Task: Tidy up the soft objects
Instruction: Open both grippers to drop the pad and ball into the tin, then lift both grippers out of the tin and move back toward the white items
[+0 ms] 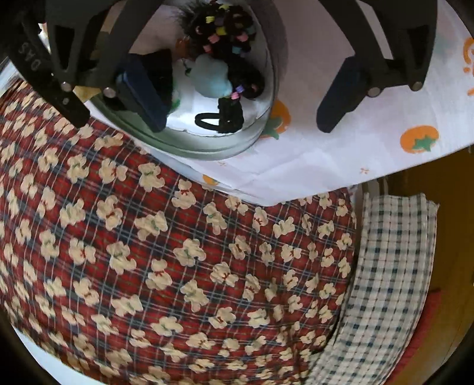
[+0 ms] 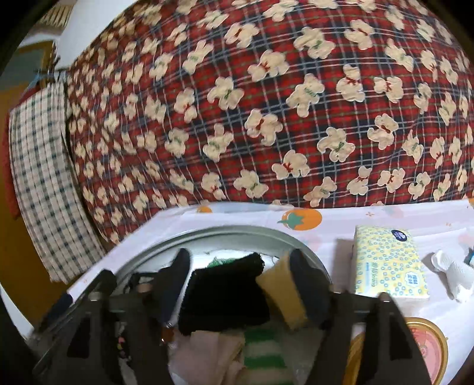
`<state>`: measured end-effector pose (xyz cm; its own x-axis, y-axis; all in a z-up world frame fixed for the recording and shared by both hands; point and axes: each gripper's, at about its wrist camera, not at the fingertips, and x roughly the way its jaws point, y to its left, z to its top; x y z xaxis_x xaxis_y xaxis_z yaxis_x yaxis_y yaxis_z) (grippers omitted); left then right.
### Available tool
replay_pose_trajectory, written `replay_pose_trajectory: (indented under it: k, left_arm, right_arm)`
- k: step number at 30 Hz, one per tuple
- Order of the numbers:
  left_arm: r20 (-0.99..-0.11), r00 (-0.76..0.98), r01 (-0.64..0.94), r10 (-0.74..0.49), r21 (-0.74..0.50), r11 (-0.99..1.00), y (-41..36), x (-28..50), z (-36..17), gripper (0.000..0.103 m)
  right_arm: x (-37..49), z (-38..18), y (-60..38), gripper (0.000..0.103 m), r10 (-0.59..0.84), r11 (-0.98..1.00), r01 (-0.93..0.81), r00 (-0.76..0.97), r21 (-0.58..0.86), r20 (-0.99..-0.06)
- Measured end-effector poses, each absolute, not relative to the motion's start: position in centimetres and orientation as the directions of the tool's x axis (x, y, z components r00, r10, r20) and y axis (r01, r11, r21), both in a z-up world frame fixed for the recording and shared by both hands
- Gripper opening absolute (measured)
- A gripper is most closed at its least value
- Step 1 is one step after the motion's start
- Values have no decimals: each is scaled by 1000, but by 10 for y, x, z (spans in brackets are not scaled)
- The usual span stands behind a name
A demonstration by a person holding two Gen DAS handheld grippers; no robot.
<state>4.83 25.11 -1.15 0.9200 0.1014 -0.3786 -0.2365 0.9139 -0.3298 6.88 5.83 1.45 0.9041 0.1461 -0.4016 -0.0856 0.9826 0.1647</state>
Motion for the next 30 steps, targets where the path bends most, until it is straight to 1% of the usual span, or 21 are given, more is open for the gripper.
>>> replay_pose_trajectory:
  k: [3,6,8,12,15,19,22,24,30]
  left_arm:
    - [-349,928,-240,131,-290,926,243,43,-8,102]
    - [-301,935,-260,186,-231,938,235,35,-3,102]
    - [-266,942,-267,206,-217,939,232,29,-1,102]
    - [-234,939,-301,252,-207,931,233,22,3,102]
    - [-229,936,-320,269,-227,920,238,18,4,102]
    - [-252,932,-323,259,-256,911,243,18,1,102]
    - [-263,932,-317,249,-260,912,240,16,-1,102]
    - [-263,927,-333,266,-255,908,238,13,-1,102]
    - [-258,924,-349,283,-265,899,238,6,-1,102]
  right_arm:
    - [63,18,51,76,164,975,-94,914,200,-370]
    - [59,20,53,77,143,982,-88,922,165,-361]
    - [56,21,53,77,130,985,-79,926,155,-354]
    - [53,21,48,77,131,984,-78,926,162,-355]
    - [50,22,46,77,120,985,-69,930,156,-347]
    - [45,21,43,77,103,989,-59,936,137,-336]
    - [39,20,41,77,91,990,-51,944,132,-317]
    - [35,20,40,77,80,992,-44,948,121,-307]
    - [31,17,33,77,60,995,-31,949,97,-310]
